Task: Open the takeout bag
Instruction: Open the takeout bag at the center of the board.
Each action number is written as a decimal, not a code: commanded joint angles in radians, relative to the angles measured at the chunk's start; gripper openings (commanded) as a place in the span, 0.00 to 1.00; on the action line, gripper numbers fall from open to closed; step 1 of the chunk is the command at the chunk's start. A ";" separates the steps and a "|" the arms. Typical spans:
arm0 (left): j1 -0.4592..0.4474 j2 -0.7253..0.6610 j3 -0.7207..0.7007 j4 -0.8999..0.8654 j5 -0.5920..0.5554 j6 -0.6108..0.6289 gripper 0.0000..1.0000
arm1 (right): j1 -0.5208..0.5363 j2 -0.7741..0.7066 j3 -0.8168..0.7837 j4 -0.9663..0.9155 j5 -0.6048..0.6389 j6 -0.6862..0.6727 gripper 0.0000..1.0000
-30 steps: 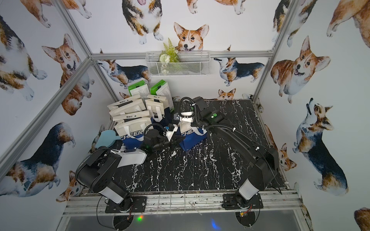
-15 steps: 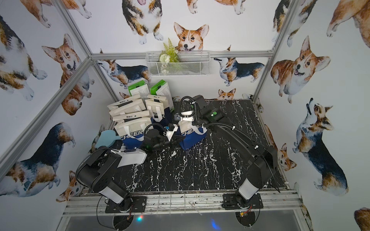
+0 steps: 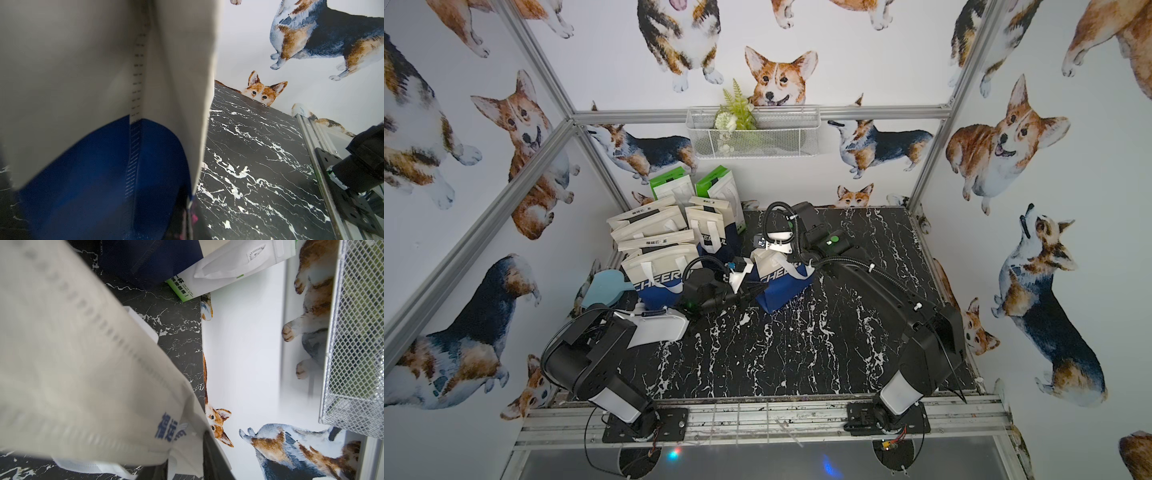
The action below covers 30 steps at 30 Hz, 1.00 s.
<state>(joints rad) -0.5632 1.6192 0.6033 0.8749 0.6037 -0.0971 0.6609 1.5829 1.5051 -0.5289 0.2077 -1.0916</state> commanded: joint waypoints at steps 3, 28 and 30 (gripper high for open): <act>-0.002 0.000 0.003 -0.043 0.013 0.016 0.00 | 0.001 -0.009 0.016 0.059 -0.011 0.038 0.15; -0.001 0.012 0.009 -0.048 0.014 0.013 0.00 | 0.005 -0.024 0.108 0.021 0.064 0.038 0.00; -0.001 0.012 0.009 -0.050 0.015 0.014 0.00 | 0.006 -0.027 0.116 0.007 0.074 0.038 0.00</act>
<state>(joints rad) -0.5632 1.6264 0.6109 0.8879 0.5980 -0.0971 0.6666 1.5742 1.5967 -0.6014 0.2272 -1.0359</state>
